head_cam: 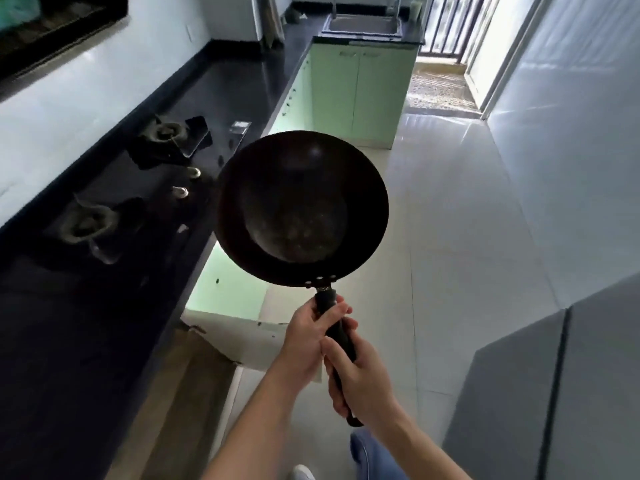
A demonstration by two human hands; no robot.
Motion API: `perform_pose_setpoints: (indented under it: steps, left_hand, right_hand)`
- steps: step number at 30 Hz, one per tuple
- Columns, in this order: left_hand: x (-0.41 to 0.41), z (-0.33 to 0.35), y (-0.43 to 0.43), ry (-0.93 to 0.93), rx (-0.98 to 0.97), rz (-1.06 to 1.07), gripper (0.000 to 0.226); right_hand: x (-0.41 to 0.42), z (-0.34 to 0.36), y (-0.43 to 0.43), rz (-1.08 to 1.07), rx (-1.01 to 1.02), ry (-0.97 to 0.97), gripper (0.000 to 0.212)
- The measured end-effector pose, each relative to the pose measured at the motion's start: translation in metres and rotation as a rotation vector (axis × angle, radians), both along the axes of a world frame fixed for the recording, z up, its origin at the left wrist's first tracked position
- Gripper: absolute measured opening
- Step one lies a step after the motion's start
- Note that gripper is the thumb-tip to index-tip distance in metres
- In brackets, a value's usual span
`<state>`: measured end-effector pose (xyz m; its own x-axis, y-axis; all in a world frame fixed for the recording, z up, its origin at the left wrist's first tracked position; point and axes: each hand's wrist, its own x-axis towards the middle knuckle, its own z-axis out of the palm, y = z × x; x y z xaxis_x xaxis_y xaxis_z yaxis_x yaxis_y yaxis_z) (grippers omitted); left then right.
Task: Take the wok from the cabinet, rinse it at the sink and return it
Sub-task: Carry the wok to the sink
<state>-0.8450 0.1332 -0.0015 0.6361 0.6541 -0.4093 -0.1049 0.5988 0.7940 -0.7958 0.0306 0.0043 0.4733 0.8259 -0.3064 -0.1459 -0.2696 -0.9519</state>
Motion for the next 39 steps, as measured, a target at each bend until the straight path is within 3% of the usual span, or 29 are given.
perform_pose_setpoints:
  steps: [7,19,31,39]
  left_hand:
    - [0.087,-0.018,0.046,0.077,-0.002,-0.072,0.013]
    - [0.298,-0.010,0.121,0.045,-0.096,-0.022,0.014]
    - [0.411,-0.014,0.201,0.020,-0.134,0.001,0.011]
    - [0.491,-0.032,0.317,0.006,-0.128,-0.029,0.017]
  right_hand:
    - [0.080,-0.016,0.041,-0.076,-0.003,0.063,0.027]
    - [0.299,-0.014,0.121,0.009,-0.002,0.052,0.018]
    - [0.413,-0.021,0.204,0.013,0.005,0.101,0.020]
    - [0.491,-0.029,0.315,-0.016,-0.003,0.080,0.021]
